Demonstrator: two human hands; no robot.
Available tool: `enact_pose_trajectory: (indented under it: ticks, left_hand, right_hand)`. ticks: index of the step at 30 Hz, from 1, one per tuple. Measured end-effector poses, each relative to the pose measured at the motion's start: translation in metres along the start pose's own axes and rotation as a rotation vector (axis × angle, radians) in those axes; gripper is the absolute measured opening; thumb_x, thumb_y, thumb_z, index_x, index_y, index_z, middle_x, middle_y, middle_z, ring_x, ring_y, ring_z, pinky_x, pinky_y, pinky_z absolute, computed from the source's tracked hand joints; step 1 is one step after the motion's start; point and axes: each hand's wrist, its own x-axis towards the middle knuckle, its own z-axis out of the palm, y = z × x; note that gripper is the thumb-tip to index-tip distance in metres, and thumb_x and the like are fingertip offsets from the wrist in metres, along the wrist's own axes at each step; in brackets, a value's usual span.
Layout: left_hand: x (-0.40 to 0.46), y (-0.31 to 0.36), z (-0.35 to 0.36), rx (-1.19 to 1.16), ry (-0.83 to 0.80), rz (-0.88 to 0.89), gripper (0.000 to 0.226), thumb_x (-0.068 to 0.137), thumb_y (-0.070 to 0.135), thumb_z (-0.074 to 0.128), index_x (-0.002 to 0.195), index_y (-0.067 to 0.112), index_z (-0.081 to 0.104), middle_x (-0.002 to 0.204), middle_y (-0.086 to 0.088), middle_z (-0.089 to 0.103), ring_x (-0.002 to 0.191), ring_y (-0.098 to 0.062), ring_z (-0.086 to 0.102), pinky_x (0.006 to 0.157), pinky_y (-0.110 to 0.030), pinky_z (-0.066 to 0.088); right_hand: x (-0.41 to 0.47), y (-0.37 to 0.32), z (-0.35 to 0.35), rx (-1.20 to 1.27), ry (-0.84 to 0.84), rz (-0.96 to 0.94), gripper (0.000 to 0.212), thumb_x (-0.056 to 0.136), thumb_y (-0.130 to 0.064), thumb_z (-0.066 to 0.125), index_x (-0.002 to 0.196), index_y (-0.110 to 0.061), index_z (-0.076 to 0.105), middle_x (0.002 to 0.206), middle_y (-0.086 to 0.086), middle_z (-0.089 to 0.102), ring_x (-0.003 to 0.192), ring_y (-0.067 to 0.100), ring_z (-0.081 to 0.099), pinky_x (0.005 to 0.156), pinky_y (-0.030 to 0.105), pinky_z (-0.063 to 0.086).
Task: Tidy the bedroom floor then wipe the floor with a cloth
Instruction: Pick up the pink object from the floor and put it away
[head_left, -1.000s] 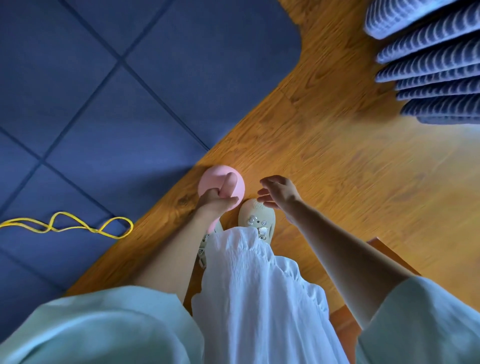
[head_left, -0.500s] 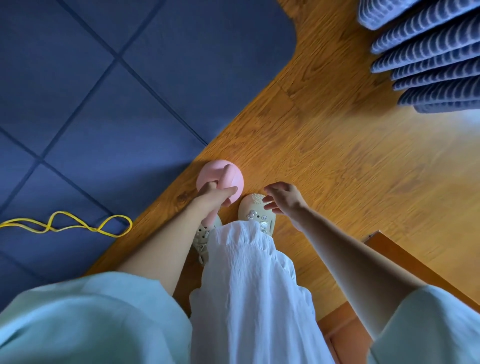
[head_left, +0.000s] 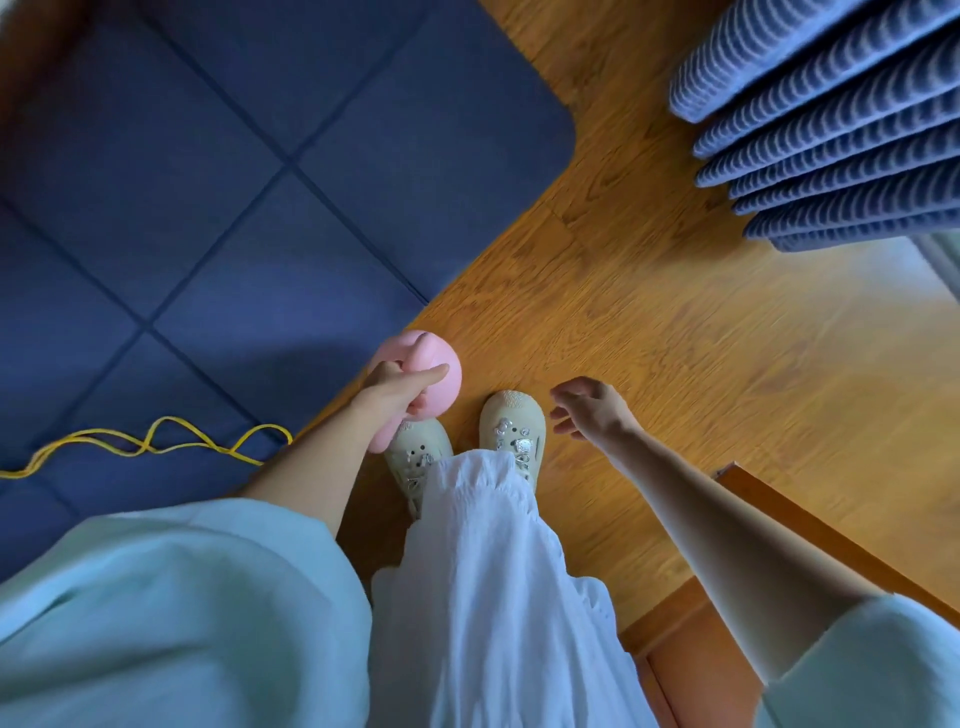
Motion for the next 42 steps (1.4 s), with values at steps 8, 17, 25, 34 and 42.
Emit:
enact_pose_trajectory:
  ticks: [8,17,25,34,42]
  left_hand:
    - [-0.09,-0.014,-0.057,-0.104,0.047,0.006,0.068,0.074,0.058,0.067,0.12,0.011,0.049,0.103,-0.005,0.056,0.095,-0.021,0.053,0.079,-0.031,0.04]
    - [-0.245,-0.004,-0.093,-0.358,-0.163,0.13,0.025,0.092,0.044,0.052,0.088,0.02,0.051,0.057,0.007,0.051,0.052,-0.004,0.047,0.055,-0.017,0.043]
    - [-0.404,0.013,-0.116,-0.817,-0.533,0.325,0.063,0.053,0.062,0.078,0.088,0.015,0.054,0.063,0.002,0.055,0.048,-0.01,0.042,0.052,-0.021,0.04]
    - [-0.553,0.045,-0.121,-1.079,-1.065,0.649,0.067,0.06,0.042,0.086,0.112,0.005,0.066,0.109,-0.011,0.067,0.061,-0.01,0.062,0.069,-0.018,0.051]
    - [-0.652,0.082,-0.155,-1.067,-1.15,0.787,0.04,0.094,0.03,0.055,0.122,0.0,0.058,0.122,-0.016,0.061,0.105,-0.024,0.064,0.099,-0.035,0.046]
  right_hand:
    - [-0.093,-0.006,-0.001,0.104,-0.021,0.072,0.023,0.094,-0.016,0.046,0.109,-0.007,0.061,0.079,0.003,0.063,0.062,0.014,0.06,0.064,0.027,0.048]
    - [-0.217,-0.058,-0.003,0.599,-0.07,-0.014,0.017,0.094,-0.015,0.048,0.104,-0.009,0.06,0.087,0.008,0.061,0.068,0.016,0.059,0.059,0.022,0.043]
    - [-0.357,-0.107,-0.052,0.885,-0.046,-0.176,0.016,0.096,-0.013,0.046,0.101,-0.012,0.061,0.08,0.002,0.066,0.069,0.014,0.062,0.066,0.023,0.044]
    - [-0.514,-0.175,-0.142,1.053,-0.029,-0.505,0.017,0.093,-0.009,0.048,0.091,-0.012,0.065,0.081,0.004,0.068,0.069,0.014,0.064,0.065,0.022,0.047]
    - [-0.623,-0.197,-0.198,1.088,0.011,-0.871,0.019,0.096,-0.012,0.046,0.096,-0.012,0.065,0.084,0.004,0.07,0.073,0.014,0.066,0.068,0.023,0.05]
